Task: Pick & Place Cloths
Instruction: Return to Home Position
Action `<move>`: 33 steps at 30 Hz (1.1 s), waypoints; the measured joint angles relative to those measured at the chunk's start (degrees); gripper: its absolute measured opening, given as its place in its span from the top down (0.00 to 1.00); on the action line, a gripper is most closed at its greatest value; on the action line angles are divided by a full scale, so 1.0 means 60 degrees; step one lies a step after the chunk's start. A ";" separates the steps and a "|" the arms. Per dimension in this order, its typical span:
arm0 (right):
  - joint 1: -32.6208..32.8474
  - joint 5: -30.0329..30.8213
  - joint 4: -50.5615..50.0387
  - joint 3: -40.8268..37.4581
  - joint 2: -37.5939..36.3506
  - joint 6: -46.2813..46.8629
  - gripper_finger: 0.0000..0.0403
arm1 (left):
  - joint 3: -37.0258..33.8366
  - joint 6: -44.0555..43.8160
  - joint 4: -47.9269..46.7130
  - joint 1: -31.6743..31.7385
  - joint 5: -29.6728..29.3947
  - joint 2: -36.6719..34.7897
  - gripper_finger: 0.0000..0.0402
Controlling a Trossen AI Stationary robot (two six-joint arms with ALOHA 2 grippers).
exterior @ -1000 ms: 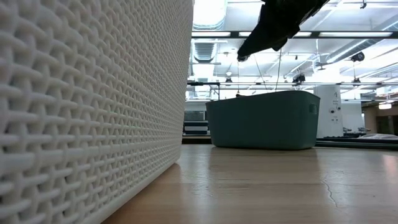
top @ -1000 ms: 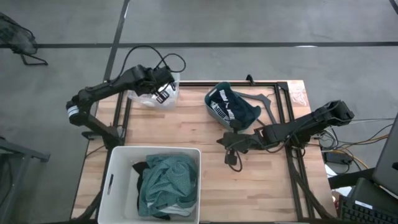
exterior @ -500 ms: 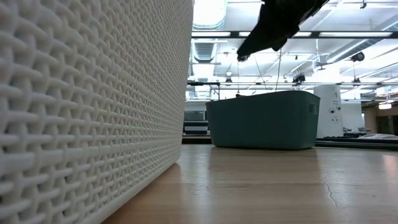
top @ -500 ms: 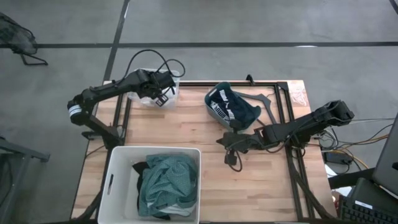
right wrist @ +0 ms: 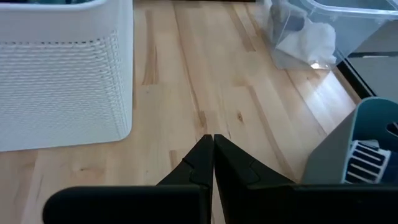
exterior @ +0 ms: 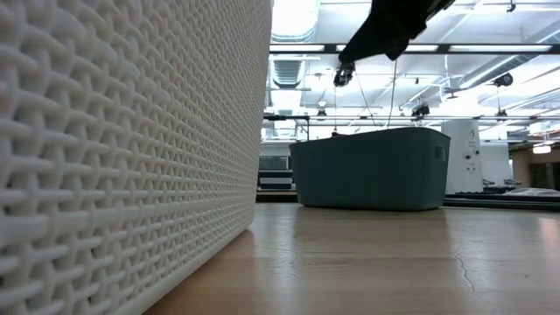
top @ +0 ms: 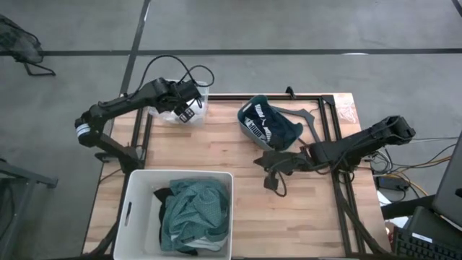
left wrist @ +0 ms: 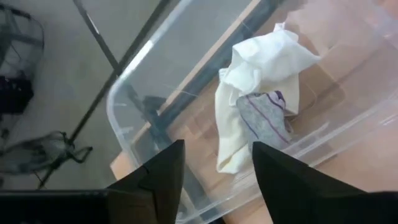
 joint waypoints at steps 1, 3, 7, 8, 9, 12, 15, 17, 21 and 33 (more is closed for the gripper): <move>0.0000 -0.0002 -0.0074 0.0000 -0.0090 0.0047 0.98 | 0.0000 0.0114 0.0010 -0.0034 -0.0015 -0.0073 0.53; 0.0000 -0.0002 -0.0217 -0.0004 -0.0258 0.0099 0.98 | -0.0005 0.0185 0.0034 -0.0092 -0.0025 -0.0259 0.56; 0.0123 0.0020 -0.0283 -0.0015 -0.0654 0.0124 0.98 | -0.0073 0.0146 0.0391 -0.0397 0.0666 -0.0853 0.67; 0.0197 0.0017 -0.0269 -0.0023 -0.0723 0.0124 0.98 | -0.0112 0.0130 0.0626 -0.0549 0.1095 -0.1040 0.71; 0.0275 0.0017 -0.0165 -0.0058 -0.0772 0.0115 0.98 | -0.0176 0.0126 0.1031 -0.0757 0.1608 -0.1269 0.75; 0.0568 -0.0037 0.0760 -0.0322 -0.0897 -0.0042 0.98 | -0.0657 -0.0119 0.2820 -0.1531 0.3028 -0.1966 0.87; 0.0837 -0.0494 0.2427 -0.0835 -0.0841 -0.0286 0.98 | -0.1739 -0.0191 0.5742 -0.2619 0.3902 -0.2538 0.97; 0.0945 -0.0881 0.3371 -0.1247 -0.0841 -0.0492 0.98 | -0.2533 0.0427 0.7529 -0.3331 0.5097 -0.2805 0.98; 0.1134 -0.1106 0.4061 -0.1880 -0.1330 -0.0478 0.98 | -0.3830 0.0910 0.9587 -0.4430 0.6715 -0.3470 0.97; 0.2070 -0.1087 0.4130 -0.3279 -0.3609 -0.0851 0.98 | -0.7547 0.0452 1.1563 -0.5153 0.5290 -0.6277 0.97</move>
